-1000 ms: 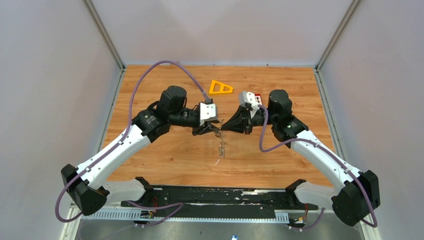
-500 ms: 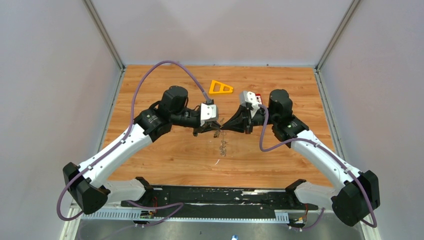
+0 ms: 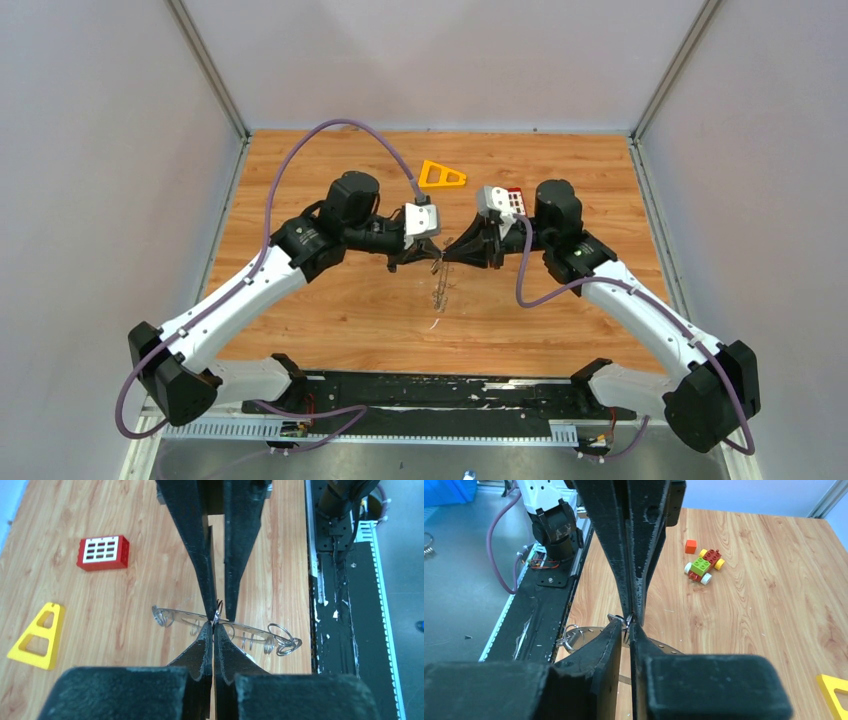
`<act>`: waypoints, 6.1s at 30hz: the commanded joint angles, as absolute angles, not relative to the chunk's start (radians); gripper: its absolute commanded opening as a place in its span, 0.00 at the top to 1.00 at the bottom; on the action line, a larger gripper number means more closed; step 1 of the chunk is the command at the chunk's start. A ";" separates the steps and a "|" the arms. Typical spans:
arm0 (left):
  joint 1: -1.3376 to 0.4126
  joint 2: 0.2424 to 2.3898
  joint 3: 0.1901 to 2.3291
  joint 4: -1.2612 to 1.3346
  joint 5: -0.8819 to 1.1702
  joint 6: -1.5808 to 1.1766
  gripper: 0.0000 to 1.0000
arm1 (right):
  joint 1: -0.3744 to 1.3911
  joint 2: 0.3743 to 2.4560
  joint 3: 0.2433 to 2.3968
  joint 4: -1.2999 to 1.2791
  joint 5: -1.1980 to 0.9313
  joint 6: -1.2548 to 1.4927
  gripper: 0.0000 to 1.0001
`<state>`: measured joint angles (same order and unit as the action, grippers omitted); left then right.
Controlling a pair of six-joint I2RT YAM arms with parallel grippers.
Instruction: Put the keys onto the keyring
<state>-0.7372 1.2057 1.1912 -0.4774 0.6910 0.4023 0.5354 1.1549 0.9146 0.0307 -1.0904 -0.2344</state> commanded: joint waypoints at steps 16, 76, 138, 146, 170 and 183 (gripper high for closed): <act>-0.820 1.402 1.625 -1.075 0.299 0.401 1.00 | 0.536 1.134 0.934 0.004 -1.034 -0.301 0.56; -0.869 1.403 1.633 -1.021 0.402 0.329 0.69 | 0.561 1.207 0.882 0.268 -1.110 -0.066 1.00; -0.761 1.297 1.357 -0.759 0.594 0.291 0.75 | 0.542 1.143 0.911 0.101 -1.098 -0.239 1.00; -0.759 1.310 1.345 -0.765 0.616 0.295 0.86 | 0.543 1.144 0.911 0.101 -1.097 -0.239 1.00; -0.759 1.377 1.381 -0.779 0.663 0.298 0.98 | 0.543 1.133 0.907 0.118 -1.103 -0.227 1.00; -0.747 1.381 1.372 -0.784 0.690 0.326 0.96 | 0.542 1.127 0.904 0.118 -1.103 -0.229 1.00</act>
<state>-0.7517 1.3701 1.3510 -0.7731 0.6548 0.3016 0.5453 1.1667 0.8650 0.0471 -1.0912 -0.2192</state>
